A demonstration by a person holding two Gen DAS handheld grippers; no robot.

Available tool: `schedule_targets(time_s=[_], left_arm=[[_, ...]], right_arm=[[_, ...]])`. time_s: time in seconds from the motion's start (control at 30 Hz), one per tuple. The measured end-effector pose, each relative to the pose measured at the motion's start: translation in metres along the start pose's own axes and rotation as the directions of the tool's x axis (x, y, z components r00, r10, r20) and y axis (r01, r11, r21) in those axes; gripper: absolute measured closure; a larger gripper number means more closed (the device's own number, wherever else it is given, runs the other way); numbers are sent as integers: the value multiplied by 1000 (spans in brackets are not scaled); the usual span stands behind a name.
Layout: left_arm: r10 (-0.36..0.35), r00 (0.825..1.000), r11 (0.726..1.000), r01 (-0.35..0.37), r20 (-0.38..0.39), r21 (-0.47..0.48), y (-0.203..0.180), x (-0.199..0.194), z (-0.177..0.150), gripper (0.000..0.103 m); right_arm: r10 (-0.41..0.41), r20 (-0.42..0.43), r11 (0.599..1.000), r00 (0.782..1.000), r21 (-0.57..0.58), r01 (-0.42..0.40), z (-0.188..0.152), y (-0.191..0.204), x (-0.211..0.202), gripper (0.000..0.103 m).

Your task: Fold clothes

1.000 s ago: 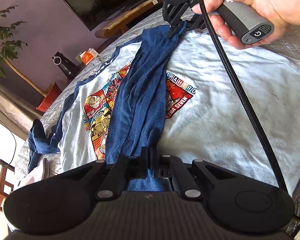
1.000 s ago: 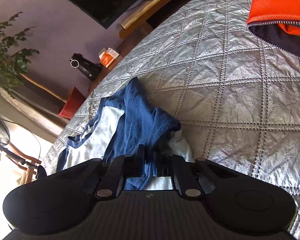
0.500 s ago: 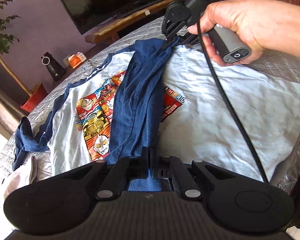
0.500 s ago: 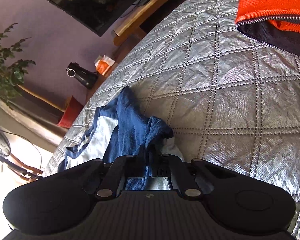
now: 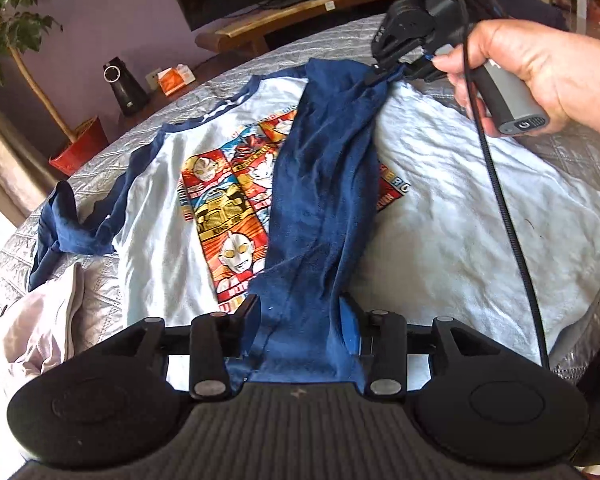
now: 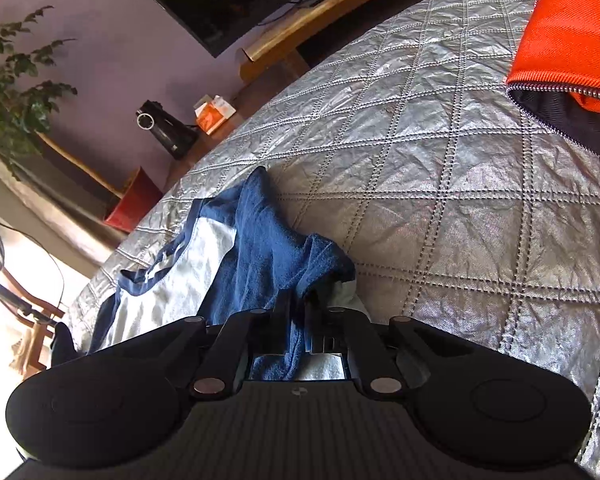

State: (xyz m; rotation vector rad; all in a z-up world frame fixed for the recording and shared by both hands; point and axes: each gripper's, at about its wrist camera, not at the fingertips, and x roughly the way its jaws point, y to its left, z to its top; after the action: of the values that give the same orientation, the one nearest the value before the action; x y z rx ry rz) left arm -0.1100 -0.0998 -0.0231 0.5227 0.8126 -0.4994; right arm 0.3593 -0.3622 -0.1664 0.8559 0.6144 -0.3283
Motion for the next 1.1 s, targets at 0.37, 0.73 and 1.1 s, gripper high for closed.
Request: schedule_targets(time_s=[0.37,0.73,1.1], left_arm=[[-346,933,917,358,93,-175,31,-25,-4,40],[-191,979,942,162,-72,-295,55,25,-9,39],[-124,987,961,93,-104,-261,44,12,-16,78]], right_arm=[[-25,-30,996,999,-85,22,1,10,-2,90],[-30,-35,992,999,-124,26,2,13,-3,87],[-22,-25,994,999,-111,19,1,11,-2,87]])
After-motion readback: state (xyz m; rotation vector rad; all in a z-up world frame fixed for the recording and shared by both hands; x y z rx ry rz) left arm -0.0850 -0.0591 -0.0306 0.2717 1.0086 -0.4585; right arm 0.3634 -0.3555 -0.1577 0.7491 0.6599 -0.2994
